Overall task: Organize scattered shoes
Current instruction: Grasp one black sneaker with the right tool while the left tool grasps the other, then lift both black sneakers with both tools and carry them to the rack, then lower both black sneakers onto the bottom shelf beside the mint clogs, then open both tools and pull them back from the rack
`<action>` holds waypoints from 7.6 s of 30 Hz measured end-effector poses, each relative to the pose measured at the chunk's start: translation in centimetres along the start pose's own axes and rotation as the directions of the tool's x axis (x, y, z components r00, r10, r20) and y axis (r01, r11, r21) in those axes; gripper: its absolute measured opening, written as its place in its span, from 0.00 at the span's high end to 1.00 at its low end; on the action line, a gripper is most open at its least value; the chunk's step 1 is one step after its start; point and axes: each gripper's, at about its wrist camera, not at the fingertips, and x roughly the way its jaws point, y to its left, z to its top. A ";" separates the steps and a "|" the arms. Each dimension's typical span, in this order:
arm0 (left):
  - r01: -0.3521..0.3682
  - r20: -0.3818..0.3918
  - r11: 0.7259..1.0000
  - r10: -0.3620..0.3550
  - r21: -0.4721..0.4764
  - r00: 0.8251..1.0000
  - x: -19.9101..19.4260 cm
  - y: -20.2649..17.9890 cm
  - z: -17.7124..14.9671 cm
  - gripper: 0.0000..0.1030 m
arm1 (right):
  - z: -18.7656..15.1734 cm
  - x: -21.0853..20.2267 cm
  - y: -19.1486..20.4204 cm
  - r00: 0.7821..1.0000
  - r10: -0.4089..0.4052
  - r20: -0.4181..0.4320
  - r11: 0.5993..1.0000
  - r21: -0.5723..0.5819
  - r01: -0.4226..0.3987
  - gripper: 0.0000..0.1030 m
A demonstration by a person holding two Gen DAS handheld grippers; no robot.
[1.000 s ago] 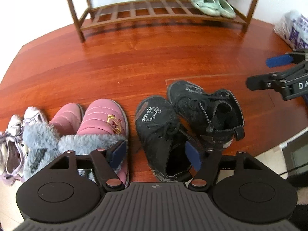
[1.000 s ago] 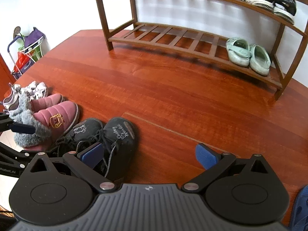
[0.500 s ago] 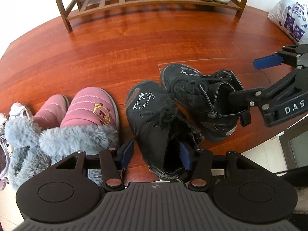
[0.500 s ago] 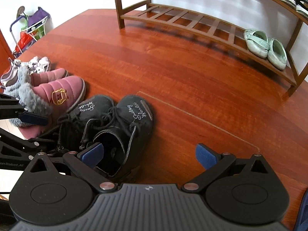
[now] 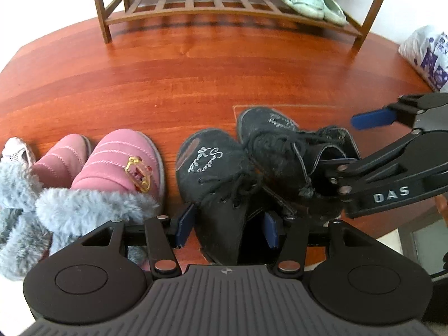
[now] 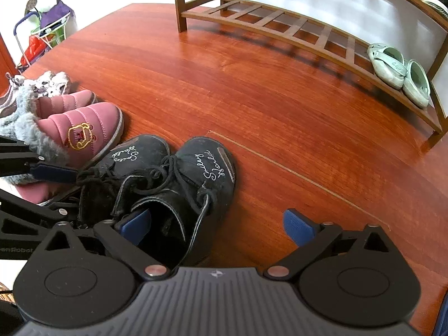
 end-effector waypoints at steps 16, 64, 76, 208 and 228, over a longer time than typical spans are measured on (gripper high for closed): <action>-0.011 0.110 0.999 0.008 0.031 0.994 -0.1 -0.7 0.4 0.76 | 0.1 0.4 0.3 0.998 0.052 0.028 0.997 0.052 -0.053 0.78; 0.032 0.293 0.988 -0.077 0.154 0.953 3.3 -7.2 22.4 0.82 | 11.7 -3.2 -16.5 0.959 -0.053 0.278 0.987 0.162 0.007 0.83; 0.030 0.301 0.985 -0.081 0.172 0.950 6.7 -6.2 28.1 0.82 | 16.5 -0.6 -20.1 0.951 -0.081 0.299 0.985 0.168 0.031 0.83; 0.081 0.207 0.997 -0.080 0.008 0.975 15.4 -3.1 33.3 0.59 | 20.0 8.9 -22.4 0.961 -0.160 0.227 0.948 0.306 0.085 0.58; 0.049 0.235 0.999 -0.048 0.005 0.971 8.8 -4.5 28.7 0.43 | 16.4 2.0 -19.7 0.948 -0.184 0.259 0.946 0.310 0.099 0.40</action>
